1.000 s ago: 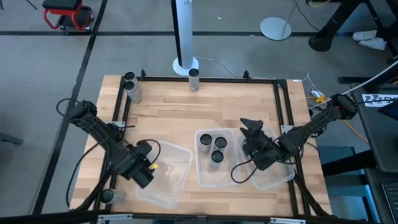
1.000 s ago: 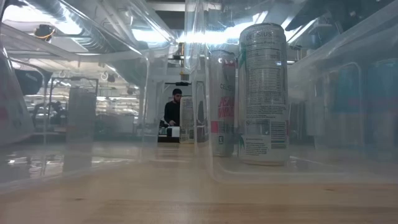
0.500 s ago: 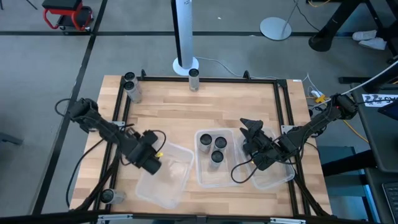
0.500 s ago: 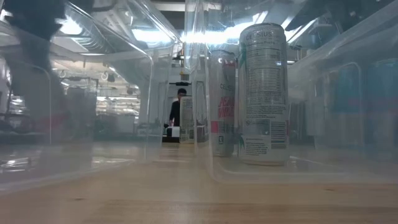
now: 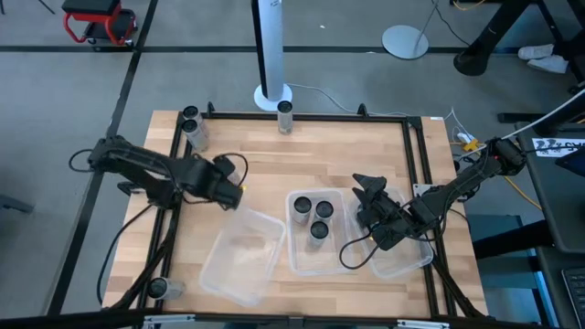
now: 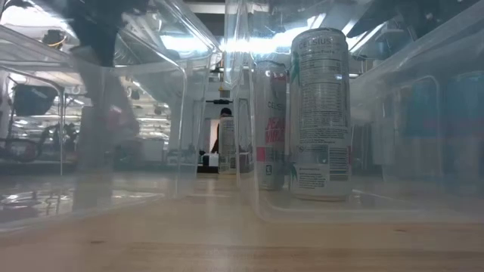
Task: Sort soda cans
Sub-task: Put the white-pink soda can into the middle transparent bin
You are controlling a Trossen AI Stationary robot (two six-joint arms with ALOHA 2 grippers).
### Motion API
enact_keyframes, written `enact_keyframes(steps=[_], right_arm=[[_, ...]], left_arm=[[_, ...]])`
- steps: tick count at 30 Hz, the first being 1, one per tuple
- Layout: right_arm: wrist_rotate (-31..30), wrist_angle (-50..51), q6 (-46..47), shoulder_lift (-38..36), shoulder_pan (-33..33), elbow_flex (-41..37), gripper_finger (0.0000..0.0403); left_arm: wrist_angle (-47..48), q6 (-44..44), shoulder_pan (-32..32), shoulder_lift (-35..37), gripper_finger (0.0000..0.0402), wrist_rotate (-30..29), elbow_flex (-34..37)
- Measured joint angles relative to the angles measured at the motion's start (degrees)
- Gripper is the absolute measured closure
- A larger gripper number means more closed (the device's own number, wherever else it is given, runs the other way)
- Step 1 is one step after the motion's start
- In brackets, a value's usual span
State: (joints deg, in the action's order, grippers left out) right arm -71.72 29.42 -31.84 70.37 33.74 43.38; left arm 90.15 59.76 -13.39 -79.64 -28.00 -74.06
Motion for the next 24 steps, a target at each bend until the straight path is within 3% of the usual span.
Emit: enact_keyframes(steps=[8,14,24], right_arm=[[0.2,0.0,0.0,0.0,0.0,0.0,0.0031],[0.2,0.0,0.0,0.0,0.0,0.0,0.0031],[0.2,0.0,0.1,0.0,0.0,0.0,0.0031]], left_arm=[[-0.7,-11.2,5.3,0.5,0.0148,-1.8,-11.1],[-5.4,-16.5,4.5,0.5,0.0149,-1.0,-17.8],[-27.3,-25.6,-2.4,-2.1,0.0148,11.5,-18.6]])
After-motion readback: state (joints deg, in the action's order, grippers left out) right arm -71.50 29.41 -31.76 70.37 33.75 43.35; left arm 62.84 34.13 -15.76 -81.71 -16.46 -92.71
